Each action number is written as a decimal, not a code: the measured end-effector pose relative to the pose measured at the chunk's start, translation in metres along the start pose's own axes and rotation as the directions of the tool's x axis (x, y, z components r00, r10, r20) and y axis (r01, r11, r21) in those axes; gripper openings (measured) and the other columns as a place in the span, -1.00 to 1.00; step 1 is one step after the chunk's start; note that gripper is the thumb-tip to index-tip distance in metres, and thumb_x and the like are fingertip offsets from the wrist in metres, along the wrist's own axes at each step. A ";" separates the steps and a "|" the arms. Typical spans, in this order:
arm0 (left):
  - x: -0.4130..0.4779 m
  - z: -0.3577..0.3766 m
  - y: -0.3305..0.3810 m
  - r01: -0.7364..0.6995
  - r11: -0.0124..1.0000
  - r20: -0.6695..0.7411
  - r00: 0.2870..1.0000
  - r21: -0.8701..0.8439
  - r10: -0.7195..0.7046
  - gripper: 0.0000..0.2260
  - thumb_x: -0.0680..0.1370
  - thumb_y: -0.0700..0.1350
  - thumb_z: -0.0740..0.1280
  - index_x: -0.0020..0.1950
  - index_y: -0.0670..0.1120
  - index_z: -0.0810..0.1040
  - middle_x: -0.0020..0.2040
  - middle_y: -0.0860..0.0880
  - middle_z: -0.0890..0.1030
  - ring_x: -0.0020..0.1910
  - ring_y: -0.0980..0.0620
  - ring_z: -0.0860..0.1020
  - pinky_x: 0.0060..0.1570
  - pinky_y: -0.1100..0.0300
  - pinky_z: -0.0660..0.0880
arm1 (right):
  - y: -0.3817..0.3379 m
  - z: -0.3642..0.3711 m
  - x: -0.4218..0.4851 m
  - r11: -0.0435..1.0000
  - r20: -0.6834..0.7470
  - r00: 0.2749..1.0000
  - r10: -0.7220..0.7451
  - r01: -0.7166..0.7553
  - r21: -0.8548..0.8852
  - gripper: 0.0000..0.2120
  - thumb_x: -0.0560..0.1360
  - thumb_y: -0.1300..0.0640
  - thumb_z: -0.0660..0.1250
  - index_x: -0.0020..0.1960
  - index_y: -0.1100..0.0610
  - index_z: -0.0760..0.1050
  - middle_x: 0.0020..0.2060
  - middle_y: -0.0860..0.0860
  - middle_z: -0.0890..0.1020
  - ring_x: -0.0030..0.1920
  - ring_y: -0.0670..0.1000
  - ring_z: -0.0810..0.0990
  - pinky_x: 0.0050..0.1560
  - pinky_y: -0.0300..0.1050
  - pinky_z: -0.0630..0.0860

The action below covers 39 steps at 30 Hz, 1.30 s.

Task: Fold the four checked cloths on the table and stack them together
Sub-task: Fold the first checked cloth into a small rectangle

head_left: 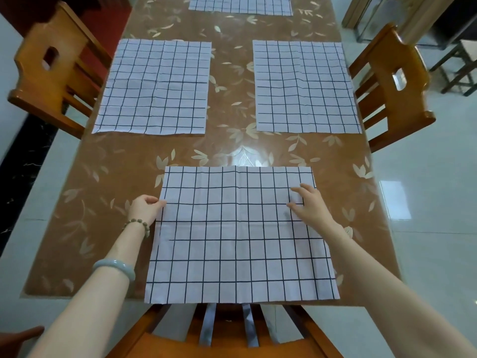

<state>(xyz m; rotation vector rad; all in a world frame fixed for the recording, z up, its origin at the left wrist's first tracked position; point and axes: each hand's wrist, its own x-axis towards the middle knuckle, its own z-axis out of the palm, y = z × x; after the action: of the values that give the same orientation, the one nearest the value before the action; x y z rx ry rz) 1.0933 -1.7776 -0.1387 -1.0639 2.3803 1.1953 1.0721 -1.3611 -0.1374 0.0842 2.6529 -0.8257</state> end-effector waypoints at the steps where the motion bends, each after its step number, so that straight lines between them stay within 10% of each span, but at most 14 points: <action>1: 0.001 0.002 0.005 -0.002 1.000 -0.005 1.000 0.006 0.002 -0.68 0.48 -0.01 0.44 0.14 -0.15 0.55 0.11 -0.15 0.60 0.06 -0.14 0.57 0.12 -0.07 0.54 | 0.004 -0.002 0.004 1.000 -0.008 1.000 0.009 -0.009 -0.002 -0.56 0.53 0.11 0.35 0.38 0.15 0.40 0.42 0.16 0.32 0.45 0.13 0.21 0.40 -0.01 0.20; 11: 0.037 0.017 0.052 -0.096 0.995 -0.049 0.994 -0.039 0.094 -0.49 0.49 -0.09 0.44 0.38 -0.18 0.39 0.24 -0.15 0.55 0.22 -0.12 0.51 0.24 0.00 0.42 | 0.030 -0.030 0.062 0.995 -0.205 0.974 0.099 -0.098 0.014 -0.69 0.56 0.23 0.21 0.28 0.23 0.48 0.14 0.14 0.56 0.16 0.13 0.50 0.17 -0.05 0.41; 27: 0.058 0.013 0.059 -0.250 0.968 -0.155 0.957 -0.021 0.244 -0.83 0.48 -0.13 0.43 0.03 -0.15 0.65 -0.07 -0.05 0.64 -0.08 0.01 0.56 -0.03 0.19 0.47 | 0.029 -0.041 0.096 0.987 -0.136 0.980 0.146 -0.135 0.083 -0.95 0.48 0.23 0.34 -0.14 0.11 0.52 -0.14 -0.03 0.55 -0.08 0.00 0.48 -0.05 -0.16 0.35; 39: 0.049 -0.024 0.096 -0.385 0.895 -0.137 0.922 -0.224 0.363 -0.95 0.55 -0.19 0.34 -0.10 -0.14 0.55 -0.22 -0.14 0.60 -0.37 0.08 0.62 -0.31 0.24 0.57 | 0.004 -0.090 0.079 0.949 -0.414 0.898 0.147 -0.010 0.315 -0.82 0.51 0.24 0.35 0.10 0.11 0.59 -0.07 -0.02 0.61 -0.06 -0.06 0.55 -0.10 -0.35 0.42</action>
<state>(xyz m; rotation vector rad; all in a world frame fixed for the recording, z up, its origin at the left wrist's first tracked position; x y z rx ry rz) 0.9921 -1.7830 -0.0937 -0.7529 2.6430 1.6428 0.9707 -1.3113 -0.0992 0.5104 2.8680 -1.3170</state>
